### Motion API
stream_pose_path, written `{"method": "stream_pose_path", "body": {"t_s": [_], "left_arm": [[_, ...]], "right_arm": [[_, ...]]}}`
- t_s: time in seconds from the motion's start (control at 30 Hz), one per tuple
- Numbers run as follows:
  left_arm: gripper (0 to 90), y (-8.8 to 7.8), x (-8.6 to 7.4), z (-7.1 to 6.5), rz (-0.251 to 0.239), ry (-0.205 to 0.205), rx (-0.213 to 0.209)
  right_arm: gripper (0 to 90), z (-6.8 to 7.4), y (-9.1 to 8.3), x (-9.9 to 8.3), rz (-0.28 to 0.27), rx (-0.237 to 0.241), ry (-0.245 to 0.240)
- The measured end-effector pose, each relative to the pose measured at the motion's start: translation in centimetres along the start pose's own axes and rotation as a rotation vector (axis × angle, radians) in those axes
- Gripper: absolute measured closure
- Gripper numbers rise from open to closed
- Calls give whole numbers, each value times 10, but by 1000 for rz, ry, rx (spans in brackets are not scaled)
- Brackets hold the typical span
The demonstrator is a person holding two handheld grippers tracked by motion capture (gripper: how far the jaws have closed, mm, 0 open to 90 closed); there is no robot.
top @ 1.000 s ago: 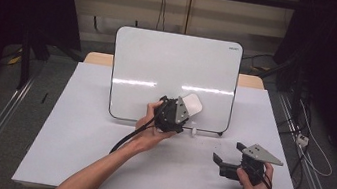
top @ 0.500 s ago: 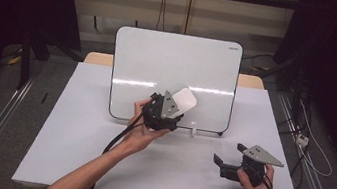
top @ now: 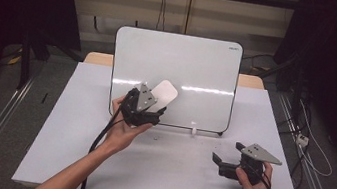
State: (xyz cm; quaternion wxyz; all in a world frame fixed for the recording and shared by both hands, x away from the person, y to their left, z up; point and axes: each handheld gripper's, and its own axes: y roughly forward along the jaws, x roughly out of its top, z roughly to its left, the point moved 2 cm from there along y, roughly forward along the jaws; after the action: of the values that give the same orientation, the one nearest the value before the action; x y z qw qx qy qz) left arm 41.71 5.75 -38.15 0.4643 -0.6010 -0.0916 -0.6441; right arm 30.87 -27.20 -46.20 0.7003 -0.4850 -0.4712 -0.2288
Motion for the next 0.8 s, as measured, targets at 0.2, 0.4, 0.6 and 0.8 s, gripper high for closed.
{"method": "stream_pose_path", "body": {"t_s": [0.2,0.4,0.6,0.8], "left_arm": [[311,-8,-7,19,8,-53,30],[311,-18,-15,29,18,-67,61],[311,-25,-20,40,26,-76,88],[311,-32,-27,46,30,-69,109]], "right_arm": [[42,-1,-1,-1,3,-11,-1],[41,-4,-7,-4,-4,-19,4],[40,-5,-6,-3,-10,-12,13],[40,-6,-5,-3,-9,-9,7]]}}
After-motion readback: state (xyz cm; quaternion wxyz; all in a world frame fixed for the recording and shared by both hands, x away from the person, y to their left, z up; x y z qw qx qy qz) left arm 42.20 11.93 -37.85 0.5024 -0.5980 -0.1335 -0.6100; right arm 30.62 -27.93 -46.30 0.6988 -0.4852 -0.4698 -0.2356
